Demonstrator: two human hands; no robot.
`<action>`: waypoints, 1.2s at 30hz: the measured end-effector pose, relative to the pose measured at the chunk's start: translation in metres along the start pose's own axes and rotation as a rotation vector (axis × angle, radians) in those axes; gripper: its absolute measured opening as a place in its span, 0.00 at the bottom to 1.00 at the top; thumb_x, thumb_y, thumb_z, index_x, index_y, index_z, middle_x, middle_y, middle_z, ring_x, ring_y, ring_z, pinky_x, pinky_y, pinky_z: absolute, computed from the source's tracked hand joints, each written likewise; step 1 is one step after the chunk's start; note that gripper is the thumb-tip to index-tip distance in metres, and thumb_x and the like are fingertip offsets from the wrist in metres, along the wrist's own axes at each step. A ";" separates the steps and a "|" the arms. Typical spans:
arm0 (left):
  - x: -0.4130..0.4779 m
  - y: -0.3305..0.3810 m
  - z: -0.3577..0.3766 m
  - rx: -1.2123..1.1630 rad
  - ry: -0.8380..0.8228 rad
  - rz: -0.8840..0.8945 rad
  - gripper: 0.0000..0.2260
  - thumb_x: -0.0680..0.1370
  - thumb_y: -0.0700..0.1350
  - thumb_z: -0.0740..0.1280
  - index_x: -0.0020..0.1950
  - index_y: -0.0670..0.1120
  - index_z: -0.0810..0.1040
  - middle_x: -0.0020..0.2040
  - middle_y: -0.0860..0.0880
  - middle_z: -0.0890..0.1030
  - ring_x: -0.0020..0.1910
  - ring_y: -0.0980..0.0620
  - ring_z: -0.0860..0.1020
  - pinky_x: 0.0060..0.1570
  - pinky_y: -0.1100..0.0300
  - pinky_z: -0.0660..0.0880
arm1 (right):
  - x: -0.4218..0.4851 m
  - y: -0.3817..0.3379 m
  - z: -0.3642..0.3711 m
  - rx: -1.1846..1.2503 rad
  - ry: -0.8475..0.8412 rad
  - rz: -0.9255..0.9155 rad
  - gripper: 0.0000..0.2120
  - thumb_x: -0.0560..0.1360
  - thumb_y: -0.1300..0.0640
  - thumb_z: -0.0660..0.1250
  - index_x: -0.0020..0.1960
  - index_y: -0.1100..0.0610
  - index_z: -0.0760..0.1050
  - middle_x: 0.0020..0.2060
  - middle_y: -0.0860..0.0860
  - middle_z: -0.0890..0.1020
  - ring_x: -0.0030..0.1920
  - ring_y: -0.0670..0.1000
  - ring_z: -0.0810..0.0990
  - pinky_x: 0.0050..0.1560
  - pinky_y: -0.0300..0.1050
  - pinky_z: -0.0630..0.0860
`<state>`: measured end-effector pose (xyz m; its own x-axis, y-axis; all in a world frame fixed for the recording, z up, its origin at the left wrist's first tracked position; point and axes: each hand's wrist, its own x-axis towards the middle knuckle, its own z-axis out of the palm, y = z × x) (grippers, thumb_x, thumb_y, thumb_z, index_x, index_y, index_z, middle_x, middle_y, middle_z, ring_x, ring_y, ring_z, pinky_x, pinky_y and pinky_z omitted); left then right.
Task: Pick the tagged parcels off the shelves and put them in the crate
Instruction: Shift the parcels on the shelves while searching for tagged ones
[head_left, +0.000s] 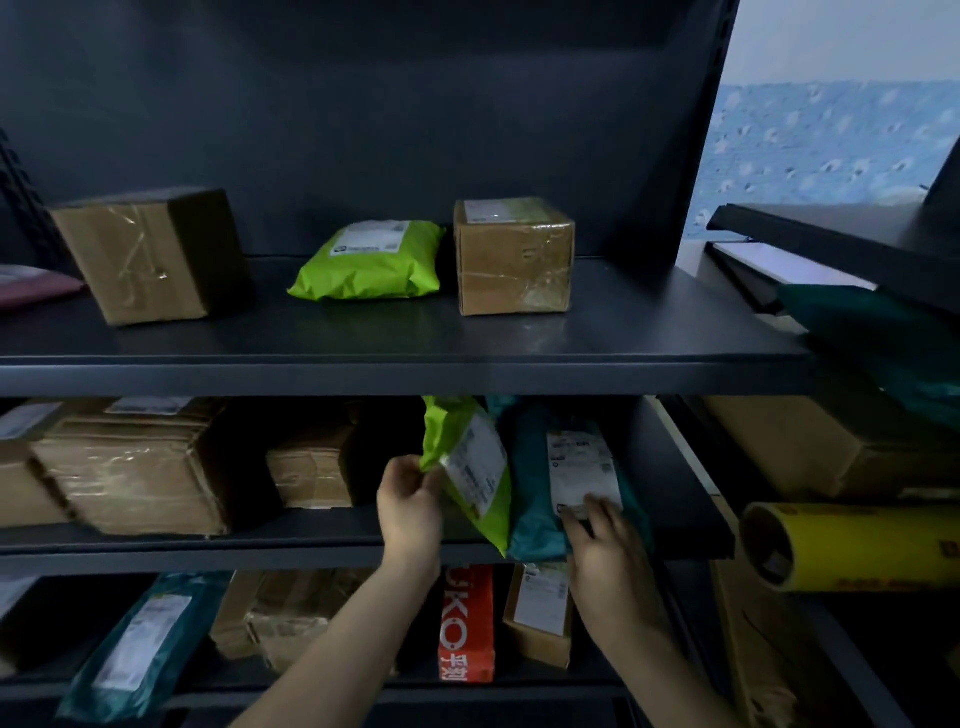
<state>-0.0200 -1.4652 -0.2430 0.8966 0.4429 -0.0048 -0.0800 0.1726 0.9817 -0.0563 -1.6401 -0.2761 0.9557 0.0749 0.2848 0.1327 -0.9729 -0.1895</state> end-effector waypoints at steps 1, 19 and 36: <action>0.002 -0.003 -0.007 -0.029 0.006 -0.057 0.10 0.78 0.35 0.62 0.39 0.46 0.70 0.37 0.45 0.76 0.38 0.47 0.76 0.37 0.54 0.77 | 0.000 0.000 0.001 0.003 -0.006 -0.002 0.22 0.79 0.61 0.55 0.73 0.54 0.62 0.74 0.55 0.60 0.75 0.54 0.53 0.75 0.48 0.54; 0.019 -0.040 -0.047 1.161 -0.323 0.263 0.23 0.78 0.36 0.60 0.72 0.49 0.67 0.74 0.44 0.62 0.70 0.42 0.62 0.66 0.53 0.64 | -0.006 -0.004 0.005 -0.095 0.025 -0.025 0.29 0.49 0.68 0.81 0.50 0.59 0.83 0.54 0.62 0.82 0.54 0.64 0.81 0.50 0.60 0.80; 0.032 -0.008 -0.129 1.028 -0.201 0.316 0.25 0.77 0.37 0.62 0.74 0.44 0.63 0.75 0.45 0.62 0.74 0.46 0.59 0.69 0.58 0.62 | 0.016 -0.101 0.004 0.055 -0.026 -0.116 0.25 0.71 0.58 0.70 0.66 0.59 0.72 0.67 0.57 0.73 0.67 0.59 0.71 0.67 0.53 0.67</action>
<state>-0.0470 -1.3395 -0.2753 0.9618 0.1697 0.2148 -0.0012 -0.7822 0.6231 -0.0539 -1.5400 -0.2560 0.9394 0.1927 0.2836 0.2564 -0.9439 -0.2081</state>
